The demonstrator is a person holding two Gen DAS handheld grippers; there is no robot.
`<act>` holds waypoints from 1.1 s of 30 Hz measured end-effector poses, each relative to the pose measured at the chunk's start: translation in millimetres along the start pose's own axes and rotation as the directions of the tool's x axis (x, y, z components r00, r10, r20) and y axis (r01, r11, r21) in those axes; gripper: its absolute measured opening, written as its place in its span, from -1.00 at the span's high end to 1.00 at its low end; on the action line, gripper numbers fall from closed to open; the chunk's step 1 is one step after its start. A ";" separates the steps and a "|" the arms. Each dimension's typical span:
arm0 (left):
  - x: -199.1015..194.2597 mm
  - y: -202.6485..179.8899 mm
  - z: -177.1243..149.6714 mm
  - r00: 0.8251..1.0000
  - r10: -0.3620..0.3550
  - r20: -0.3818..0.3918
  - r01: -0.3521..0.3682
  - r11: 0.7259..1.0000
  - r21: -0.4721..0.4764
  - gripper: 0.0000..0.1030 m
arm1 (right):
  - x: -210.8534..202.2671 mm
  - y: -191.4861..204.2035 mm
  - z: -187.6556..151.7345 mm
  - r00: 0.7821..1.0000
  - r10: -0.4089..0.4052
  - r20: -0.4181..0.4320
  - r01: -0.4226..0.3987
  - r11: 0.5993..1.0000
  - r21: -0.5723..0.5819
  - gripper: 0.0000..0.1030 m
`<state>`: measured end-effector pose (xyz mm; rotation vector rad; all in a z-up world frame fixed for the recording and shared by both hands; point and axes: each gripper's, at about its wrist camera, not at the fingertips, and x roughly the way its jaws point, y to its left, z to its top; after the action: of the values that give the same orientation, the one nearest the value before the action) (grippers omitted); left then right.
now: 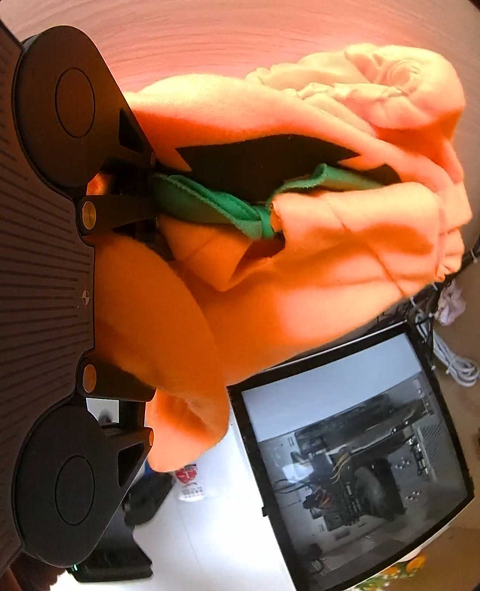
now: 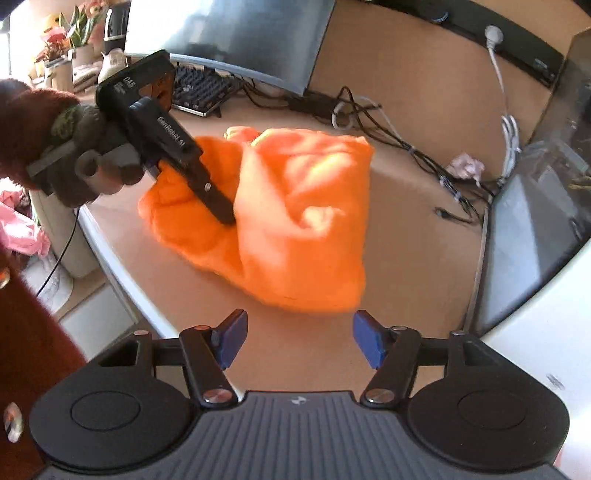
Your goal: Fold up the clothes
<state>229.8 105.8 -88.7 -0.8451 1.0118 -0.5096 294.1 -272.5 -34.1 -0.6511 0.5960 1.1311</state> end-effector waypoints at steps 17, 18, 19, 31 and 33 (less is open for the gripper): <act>-59.5 -89.0 -40.0 0.895 0.381 0.232 -0.442 0.825 0.353 -0.49 | 108.4 -53.2 35.7 0.989 0.143 0.029 -0.146 0.965 0.220 0.09; -61.1 -94.0 -38.5 0.875 0.409 0.258 -0.481 0.792 0.376 -0.50 | 105.8 -54.0 37.1 0.989 0.142 0.032 -0.145 0.962 0.233 0.07; -60.3 -94.7 -35.0 0.858 0.435 0.272 -0.511 0.770 0.382 -0.50 | 103.1 -54.8 38.5 0.990 0.140 0.034 -0.144 0.958 0.247 0.04; -20.5 -62.0 -9.3 0.756 0.606 0.248 -0.645 0.624 0.441 -0.50 | 130.7 -46.3 36.1 0.994 -0.104 0.028 0.094 0.967 0.235 -0.75; -17.8 -58.3 -8.6 0.752 0.614 0.240 -0.647 0.619 0.446 -0.53 | 129.3 -48.8 38.0 0.993 -0.112 0.024 0.100 0.953 0.284 -0.76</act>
<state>214.2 81.0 -34.5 0.0091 0.9765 -0.1095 384.5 -178.7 -93.6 -0.4075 0.6658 0.9339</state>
